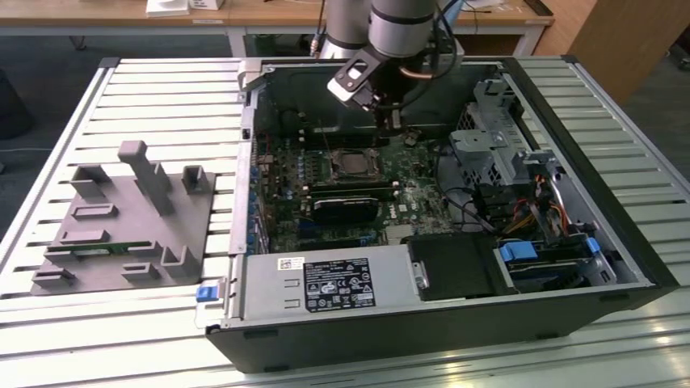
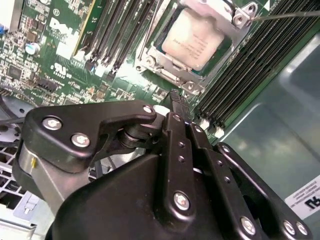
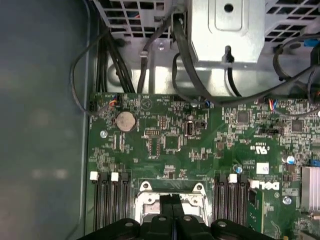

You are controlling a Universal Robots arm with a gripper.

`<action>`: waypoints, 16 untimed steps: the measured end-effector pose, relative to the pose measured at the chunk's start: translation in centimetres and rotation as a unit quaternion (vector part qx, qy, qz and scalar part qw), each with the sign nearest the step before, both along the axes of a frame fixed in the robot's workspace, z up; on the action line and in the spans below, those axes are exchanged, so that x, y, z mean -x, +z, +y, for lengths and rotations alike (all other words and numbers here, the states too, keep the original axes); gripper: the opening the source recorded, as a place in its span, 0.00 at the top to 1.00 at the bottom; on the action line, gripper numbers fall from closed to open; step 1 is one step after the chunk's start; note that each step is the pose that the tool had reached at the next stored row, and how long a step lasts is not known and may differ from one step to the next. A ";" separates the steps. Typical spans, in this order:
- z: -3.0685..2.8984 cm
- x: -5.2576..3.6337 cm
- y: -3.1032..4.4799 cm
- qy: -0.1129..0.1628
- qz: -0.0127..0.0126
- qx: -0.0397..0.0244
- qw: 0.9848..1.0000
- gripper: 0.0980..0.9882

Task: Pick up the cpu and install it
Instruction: 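Close the cpu cover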

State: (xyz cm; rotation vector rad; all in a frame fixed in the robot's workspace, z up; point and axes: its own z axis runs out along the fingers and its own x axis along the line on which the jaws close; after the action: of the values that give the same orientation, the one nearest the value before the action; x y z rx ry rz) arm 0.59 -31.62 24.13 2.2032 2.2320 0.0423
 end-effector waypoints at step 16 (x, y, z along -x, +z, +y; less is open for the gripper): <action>0.00 1.87 -0.74 0.000 0.001 0.000 1.000 0.99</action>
State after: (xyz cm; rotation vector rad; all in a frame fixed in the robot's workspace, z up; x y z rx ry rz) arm -1.28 -31.62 23.39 2.2047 2.2334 0.0392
